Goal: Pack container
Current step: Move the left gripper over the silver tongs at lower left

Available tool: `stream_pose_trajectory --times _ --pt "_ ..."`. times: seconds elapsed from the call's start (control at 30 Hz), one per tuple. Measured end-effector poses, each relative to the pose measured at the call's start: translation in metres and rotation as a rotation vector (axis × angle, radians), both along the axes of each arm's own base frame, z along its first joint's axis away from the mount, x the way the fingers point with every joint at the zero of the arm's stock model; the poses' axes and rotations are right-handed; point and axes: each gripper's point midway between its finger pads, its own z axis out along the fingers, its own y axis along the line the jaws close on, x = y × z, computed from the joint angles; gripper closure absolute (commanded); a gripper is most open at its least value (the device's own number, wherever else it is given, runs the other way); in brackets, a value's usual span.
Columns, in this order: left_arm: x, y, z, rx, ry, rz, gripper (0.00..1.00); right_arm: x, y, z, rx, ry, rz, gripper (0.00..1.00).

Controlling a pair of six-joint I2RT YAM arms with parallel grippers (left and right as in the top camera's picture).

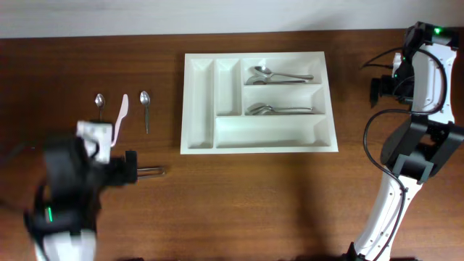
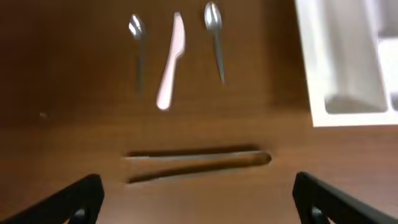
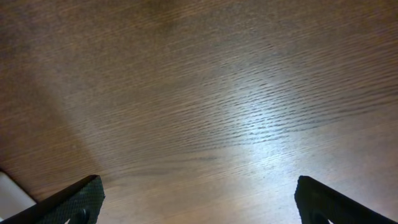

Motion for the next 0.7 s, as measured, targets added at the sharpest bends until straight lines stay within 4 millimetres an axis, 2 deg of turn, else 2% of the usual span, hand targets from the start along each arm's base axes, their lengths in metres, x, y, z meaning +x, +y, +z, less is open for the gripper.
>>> stream_pose_trajectory --times 0.03,0.17,0.2,0.33,0.37,0.47,0.6,0.7 --pt "0.016 0.002 -0.009 -0.02 0.096 -0.001 0.01 0.0 0.0 0.0 0.0 0.0 0.0 0.01" --pt "0.046 -0.011 -0.041 -0.169 0.235 -0.014 0.01 0.0 0.0 0.0 -0.001 -0.001 -0.001 0.01" --pt "0.06 -0.021 -0.066 -0.263 0.292 -0.019 0.01 0.0 0.0 0.0 -0.001 -0.001 0.0 0.01" --pt "0.069 -0.027 -0.098 -0.445 0.389 0.156 0.01 0.0 0.0 0.0 -0.001 -0.001 0.0 0.01" --pt "0.064 -0.025 -0.106 -0.485 0.428 0.236 0.01 0.0 0.0 0.0 -0.001 -0.001 -0.001 0.01" --pt "0.025 -0.013 -0.122 -0.589 0.587 0.641 0.01 0.0 0.0 0.0 -0.001 -0.001 0.0 0.01" --pt "-0.024 0.011 -0.121 -0.611 0.646 1.184 0.01 0.0 0.0 0.0 -0.001 -0.001 -0.001 0.01" --pt "-0.033 0.026 -0.112 -0.621 0.556 1.387 0.01 0.0 0.0 0.0 -0.001 -0.001 0.0 0.01"
